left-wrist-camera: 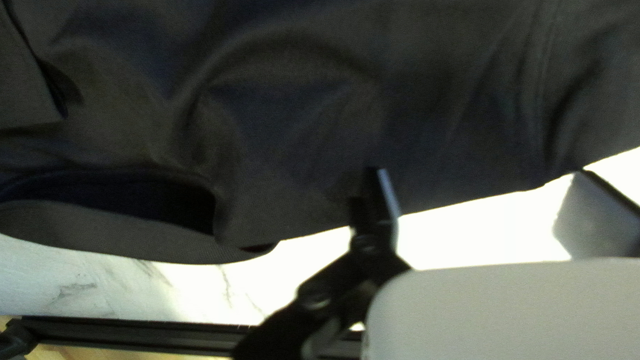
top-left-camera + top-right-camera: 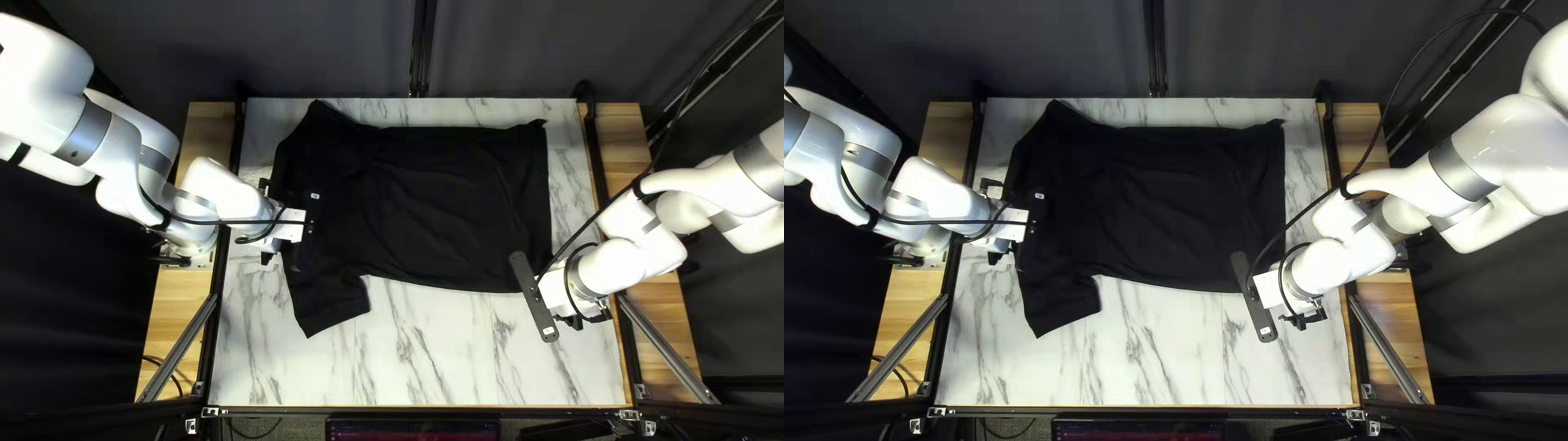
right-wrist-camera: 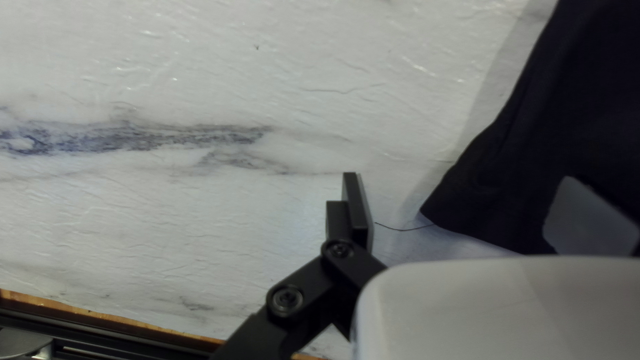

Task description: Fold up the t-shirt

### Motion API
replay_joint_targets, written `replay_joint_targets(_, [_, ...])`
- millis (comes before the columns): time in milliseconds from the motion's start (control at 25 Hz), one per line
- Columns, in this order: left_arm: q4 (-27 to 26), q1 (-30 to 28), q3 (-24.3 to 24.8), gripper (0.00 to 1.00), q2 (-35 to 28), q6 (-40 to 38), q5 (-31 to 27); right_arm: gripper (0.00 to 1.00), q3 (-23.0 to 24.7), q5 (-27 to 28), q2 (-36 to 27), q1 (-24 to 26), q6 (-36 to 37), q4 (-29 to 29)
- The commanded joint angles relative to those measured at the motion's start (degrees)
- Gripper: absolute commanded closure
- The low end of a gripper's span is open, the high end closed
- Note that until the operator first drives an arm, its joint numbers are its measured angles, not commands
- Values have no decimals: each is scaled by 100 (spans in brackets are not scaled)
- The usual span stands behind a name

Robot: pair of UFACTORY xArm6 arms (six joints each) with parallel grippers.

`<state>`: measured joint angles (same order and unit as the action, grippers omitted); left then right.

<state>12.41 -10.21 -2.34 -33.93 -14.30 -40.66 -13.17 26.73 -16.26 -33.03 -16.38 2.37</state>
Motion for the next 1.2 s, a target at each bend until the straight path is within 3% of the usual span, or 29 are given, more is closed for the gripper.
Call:
replay_joint_targets(40, [15, -100, -29, 100, -25, -100, -93, 0, -3, -4, 1, -1, -10, 18])
replay_joint_targets(400, [58, -322, -199, 100, 162, -356, -135, 0, 7, -2, -30, -26, -66, 43])
replay_joint_targets(440, [55, -396, -235, 71, 184, -403, -150, 0, 4, -14, -17, -21, -55, 36])
replay_joint_targets(480, [48, -443, -259, 12, 210, -420, -144, 0, 1, -15, -13, -20, -51, 32])
replay_joint_targets(520, [33, -504, -289, 0, 255, -418, -114, 0, -3, -17, -9, -20, -46, 27])
replay_joint_targets(1200, [-18, -242, -156, 0, 279, -49, 197, 0, -10, -24, 17, -39, -44, 8])
